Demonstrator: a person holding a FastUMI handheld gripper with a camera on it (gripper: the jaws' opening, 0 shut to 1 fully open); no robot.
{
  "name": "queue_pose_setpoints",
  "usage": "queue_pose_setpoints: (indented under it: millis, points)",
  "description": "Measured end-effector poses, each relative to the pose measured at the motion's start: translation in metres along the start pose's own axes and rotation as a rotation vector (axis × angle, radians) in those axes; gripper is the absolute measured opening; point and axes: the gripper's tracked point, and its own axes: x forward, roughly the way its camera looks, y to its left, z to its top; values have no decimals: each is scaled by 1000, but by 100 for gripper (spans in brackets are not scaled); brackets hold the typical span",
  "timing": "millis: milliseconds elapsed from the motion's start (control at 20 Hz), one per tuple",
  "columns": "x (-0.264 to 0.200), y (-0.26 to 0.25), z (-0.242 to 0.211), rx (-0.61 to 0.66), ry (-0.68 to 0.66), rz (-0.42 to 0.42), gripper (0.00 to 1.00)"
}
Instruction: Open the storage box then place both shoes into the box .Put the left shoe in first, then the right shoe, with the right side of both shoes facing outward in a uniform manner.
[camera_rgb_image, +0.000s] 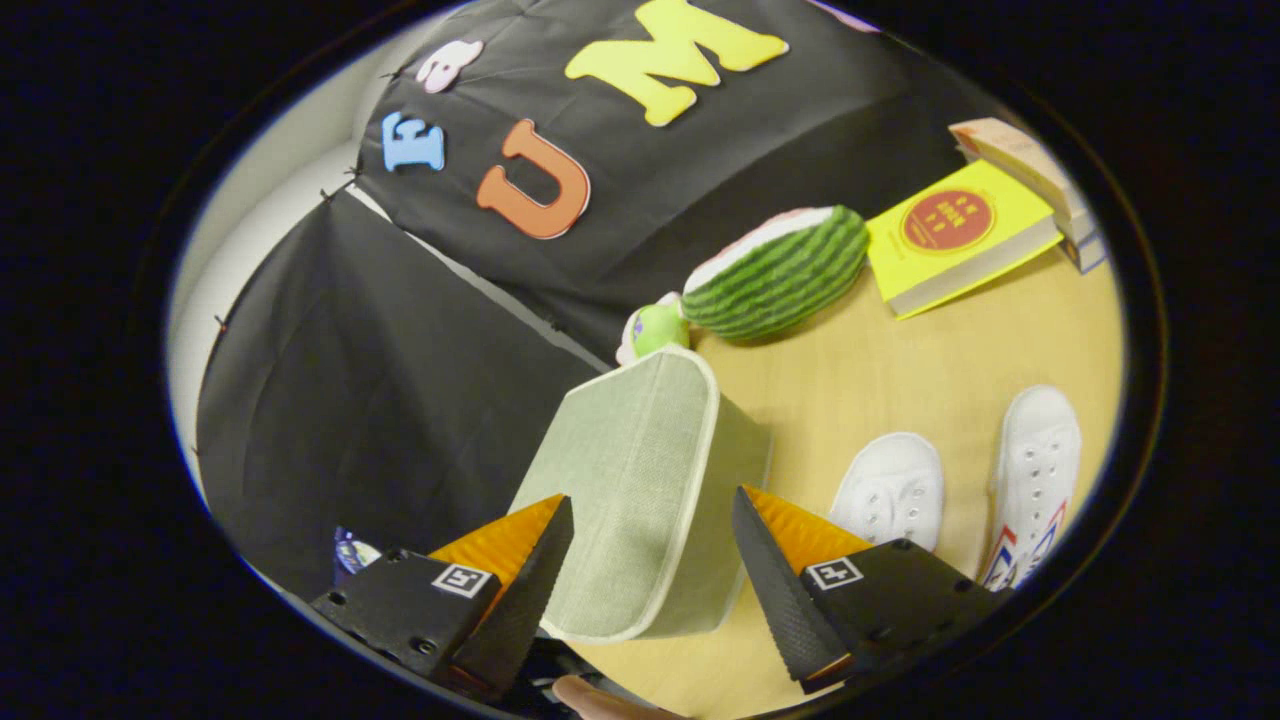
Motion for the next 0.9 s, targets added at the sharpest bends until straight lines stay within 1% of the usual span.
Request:
queue_pose_setpoints:
  millis: [100,200,250,300,350,400,550,700,750,800,900]
  points:
    - [6,-11,-2,106,45,89,98]
    - [15,-14,-3,190,87,195,98]
    - [18,-11,-3,224,106,257,98]
    - [24,-9,-6,242,140,298,97]
    - [27,-2,-11,242,165,314,97]
    - [30,-1,-11,240,180,320,91]
    - [27,11,-17,188,198,387,72]
    - [18,15,-16,145,180,397,31]
    - [15,17,-14,128,161,392,25]
    - [13,21,-10,117,140,383,17]
    - [9,30,-10,91,124,355,12]
